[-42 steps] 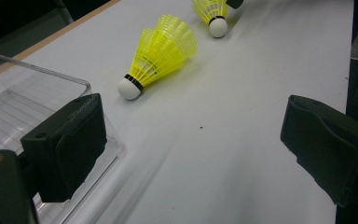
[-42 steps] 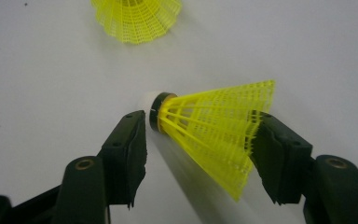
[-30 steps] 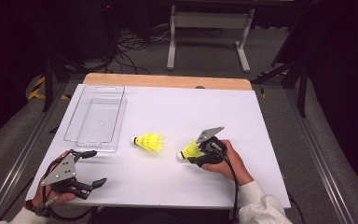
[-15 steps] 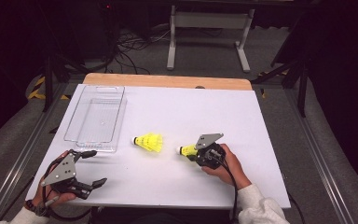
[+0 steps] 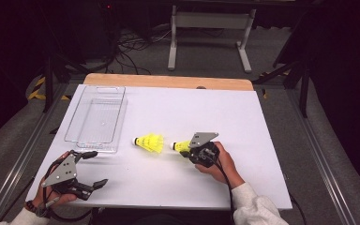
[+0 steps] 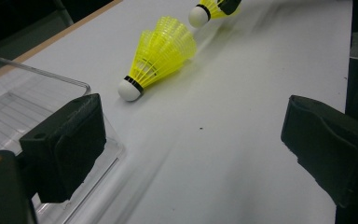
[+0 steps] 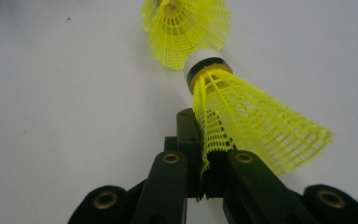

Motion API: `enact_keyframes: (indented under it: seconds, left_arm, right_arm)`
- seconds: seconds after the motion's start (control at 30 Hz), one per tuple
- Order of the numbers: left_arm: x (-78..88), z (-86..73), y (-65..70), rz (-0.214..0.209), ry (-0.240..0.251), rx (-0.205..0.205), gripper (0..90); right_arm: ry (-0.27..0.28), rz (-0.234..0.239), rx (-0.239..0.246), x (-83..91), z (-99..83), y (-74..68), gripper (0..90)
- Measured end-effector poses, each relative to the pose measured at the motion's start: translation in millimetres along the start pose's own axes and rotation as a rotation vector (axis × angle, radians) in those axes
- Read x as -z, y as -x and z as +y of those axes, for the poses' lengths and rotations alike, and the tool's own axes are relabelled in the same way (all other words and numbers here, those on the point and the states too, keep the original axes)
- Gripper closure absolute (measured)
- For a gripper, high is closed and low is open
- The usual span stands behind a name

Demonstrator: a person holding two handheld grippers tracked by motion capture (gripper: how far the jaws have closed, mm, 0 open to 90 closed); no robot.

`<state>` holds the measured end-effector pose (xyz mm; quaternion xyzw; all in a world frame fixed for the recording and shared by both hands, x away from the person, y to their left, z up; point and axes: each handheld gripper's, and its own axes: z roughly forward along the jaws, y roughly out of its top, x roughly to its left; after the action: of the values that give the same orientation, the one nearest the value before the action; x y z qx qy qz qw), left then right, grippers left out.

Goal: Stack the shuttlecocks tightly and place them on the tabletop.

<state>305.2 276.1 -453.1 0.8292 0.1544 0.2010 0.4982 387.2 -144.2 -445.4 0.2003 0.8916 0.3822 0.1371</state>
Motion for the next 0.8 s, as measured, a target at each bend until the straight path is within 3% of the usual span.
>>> enact_keyframes:
  seconds: [0.8]
  left_arm:
    - [-0.3, -0.3, 0.2, -0.002, 0.000, -0.002, 7.3]
  right_arm:
    - [0.010, 0.023, 0.028, -46.0, 27.9, -3.7, 88.6]
